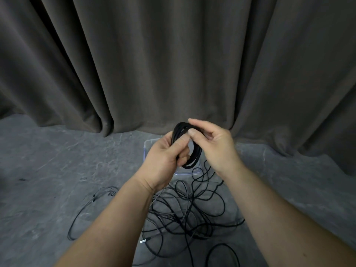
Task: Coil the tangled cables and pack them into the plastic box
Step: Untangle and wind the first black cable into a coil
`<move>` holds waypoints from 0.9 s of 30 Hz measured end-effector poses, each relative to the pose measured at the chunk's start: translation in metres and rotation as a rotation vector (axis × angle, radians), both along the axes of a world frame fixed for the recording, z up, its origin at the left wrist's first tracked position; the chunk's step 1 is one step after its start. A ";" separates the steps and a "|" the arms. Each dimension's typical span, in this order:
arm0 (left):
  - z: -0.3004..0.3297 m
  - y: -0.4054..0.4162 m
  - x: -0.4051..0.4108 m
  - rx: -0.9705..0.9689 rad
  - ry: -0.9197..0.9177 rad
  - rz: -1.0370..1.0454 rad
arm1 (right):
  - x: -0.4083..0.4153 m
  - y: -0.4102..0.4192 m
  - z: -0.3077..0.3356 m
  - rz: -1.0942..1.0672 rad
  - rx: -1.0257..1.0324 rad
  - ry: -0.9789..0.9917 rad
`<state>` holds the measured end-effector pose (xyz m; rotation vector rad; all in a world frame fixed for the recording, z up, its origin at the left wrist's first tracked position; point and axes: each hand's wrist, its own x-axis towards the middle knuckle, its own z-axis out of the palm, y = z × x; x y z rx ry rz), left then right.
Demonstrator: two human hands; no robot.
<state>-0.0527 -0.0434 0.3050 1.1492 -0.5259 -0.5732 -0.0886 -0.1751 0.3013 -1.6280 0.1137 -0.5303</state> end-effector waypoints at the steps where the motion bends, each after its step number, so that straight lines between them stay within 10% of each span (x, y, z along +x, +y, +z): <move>1: 0.000 0.000 -0.001 -0.005 0.011 0.002 | -0.001 0.000 -0.001 0.022 -0.063 0.032; 8: 0.003 -0.002 -0.004 0.065 -0.005 0.000 | -0.004 0.003 -0.007 -0.067 -0.276 0.043; 19: 0.006 -0.002 -0.008 0.026 0.074 -0.024 | 0.002 0.001 -0.005 -0.015 0.007 0.104; 27: 0.002 0.004 0.010 0.071 0.082 0.236 | -0.017 -0.006 0.005 0.208 -0.603 0.317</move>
